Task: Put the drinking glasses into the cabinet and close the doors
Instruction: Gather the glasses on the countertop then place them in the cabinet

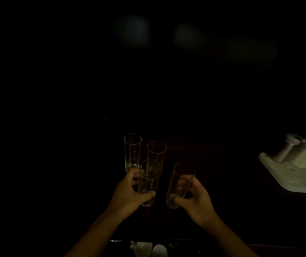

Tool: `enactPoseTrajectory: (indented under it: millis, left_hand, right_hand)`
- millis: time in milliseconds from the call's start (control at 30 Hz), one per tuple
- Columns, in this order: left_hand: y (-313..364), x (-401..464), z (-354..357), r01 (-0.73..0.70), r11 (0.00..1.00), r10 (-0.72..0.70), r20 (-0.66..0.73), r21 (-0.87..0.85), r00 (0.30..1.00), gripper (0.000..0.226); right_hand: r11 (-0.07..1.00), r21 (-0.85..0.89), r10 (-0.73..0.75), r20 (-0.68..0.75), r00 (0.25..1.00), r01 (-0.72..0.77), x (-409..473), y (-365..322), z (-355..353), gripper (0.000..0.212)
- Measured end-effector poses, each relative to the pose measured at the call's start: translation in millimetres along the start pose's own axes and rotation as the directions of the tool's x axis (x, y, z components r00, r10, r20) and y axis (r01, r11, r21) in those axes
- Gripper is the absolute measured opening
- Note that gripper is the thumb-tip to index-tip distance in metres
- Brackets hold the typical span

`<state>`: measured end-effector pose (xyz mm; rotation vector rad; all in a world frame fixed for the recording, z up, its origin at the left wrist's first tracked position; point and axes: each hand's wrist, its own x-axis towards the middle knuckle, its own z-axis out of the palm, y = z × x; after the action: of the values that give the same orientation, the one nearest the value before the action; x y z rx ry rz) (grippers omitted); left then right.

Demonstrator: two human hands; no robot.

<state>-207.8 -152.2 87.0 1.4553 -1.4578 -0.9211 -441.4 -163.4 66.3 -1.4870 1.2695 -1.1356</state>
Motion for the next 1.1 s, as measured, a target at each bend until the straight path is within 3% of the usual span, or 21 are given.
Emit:
enactPoseTrajectory:
  millis: [600, 767, 867, 1000, 1100]
  left_hand:
    - [16, 20, 69, -0.003, 1.000, 0.003, -0.065, -0.001, 0.998, 0.067]
    - [10, -11, 45, -0.067, 0.994, 0.049, -0.194, -0.092, 0.980, 0.030]
    - [-5, -32, 18, -0.178, 0.980, 0.168, -0.110, -0.086, 0.980, 0.029]
    - [-16, -42, -14, -0.176, 0.981, 0.187, 0.158, -0.082, 0.969, 0.064]
    - [-17, -41, -25, -0.109, 0.994, 0.110, 0.168, -0.016, 0.980, 0.086]
  right_hand:
    - [0.998, -0.002, 0.063, 0.051, 0.997, -0.063, -39, -4, -24, 0.061]
    - [0.997, 0.025, 0.070, 0.115, 0.991, -0.073, -46, -10, -5, 0.059]
    - [0.999, 0.010, 0.038, 0.130, 0.991, -0.040, -50, -9, 17, 0.061]
    - [1.000, 0.008, 0.016, 0.187, 0.982, -0.018, -45, -15, 52, 0.061]
    - [0.999, -0.016, -0.028, 0.199, 0.980, 0.032, -35, -23, 74, 0.061]
